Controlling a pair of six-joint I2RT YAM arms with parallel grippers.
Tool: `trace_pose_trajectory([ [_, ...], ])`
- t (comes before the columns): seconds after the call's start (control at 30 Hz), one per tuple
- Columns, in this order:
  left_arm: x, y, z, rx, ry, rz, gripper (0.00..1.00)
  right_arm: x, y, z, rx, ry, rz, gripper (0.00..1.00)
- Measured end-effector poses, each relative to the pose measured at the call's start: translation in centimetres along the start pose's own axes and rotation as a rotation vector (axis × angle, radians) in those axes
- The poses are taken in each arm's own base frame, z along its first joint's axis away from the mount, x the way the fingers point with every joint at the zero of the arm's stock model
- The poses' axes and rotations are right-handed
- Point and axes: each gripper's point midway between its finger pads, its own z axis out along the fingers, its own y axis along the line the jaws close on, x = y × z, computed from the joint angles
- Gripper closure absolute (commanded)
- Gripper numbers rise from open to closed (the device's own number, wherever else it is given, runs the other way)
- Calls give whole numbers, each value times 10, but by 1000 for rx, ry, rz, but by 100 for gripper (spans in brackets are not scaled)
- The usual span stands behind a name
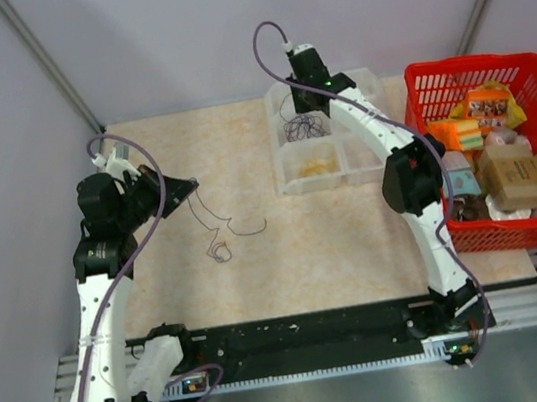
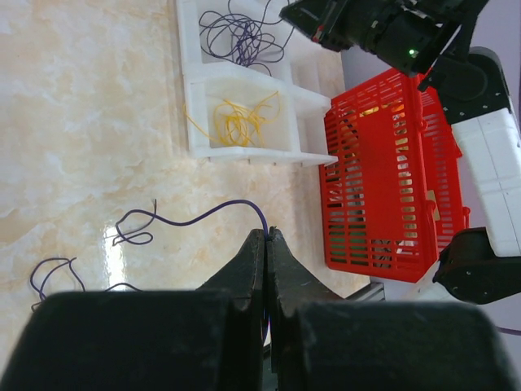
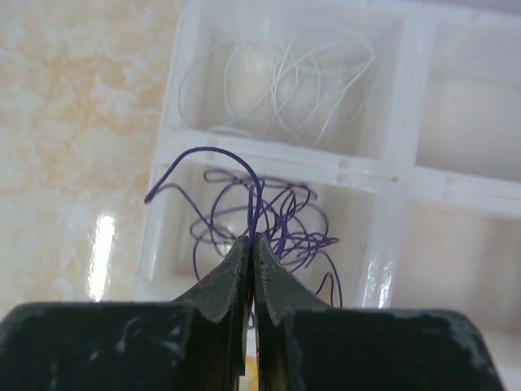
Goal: Untangle the cables
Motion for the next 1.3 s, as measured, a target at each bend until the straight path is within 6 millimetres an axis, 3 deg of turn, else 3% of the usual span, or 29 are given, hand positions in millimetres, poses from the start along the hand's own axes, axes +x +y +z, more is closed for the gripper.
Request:
trace_pose_trajectory([
  [0.17,0,0,0,-1,1,-1,100,-42,-8,-6,23,-133,-36,100],
  [0.33,0,1,0,-2,1,2,100,-50,-15,1,44,-184,-111,100],
  [0.6,0,1,0,-1,1,4,100,4,-28,35,88,-95,-204,100],
  [0.7,0,0,0,0,2,2,100,25,-33,42,105,-51,-225,86],
  [0.87,1,-4,1,16,23,-4,100,43,-37,43,115,6,-258,33],
  [1.0,2,-7,6,39,51,-25,100,24,-39,21,133,20,-250,13],
  [1.07,2,-9,7,53,60,-40,100,14,-40,1,143,9,-231,7],
  [1.2,5,-12,10,86,71,-70,100,22,-39,-64,132,7,-205,1],
  [1.27,9,-8,15,91,84,-97,100,30,-21,-101,57,-26,-215,1],
  [1.3,10,-6,16,90,89,-108,100,37,-3,-120,-16,-57,-227,1],
])
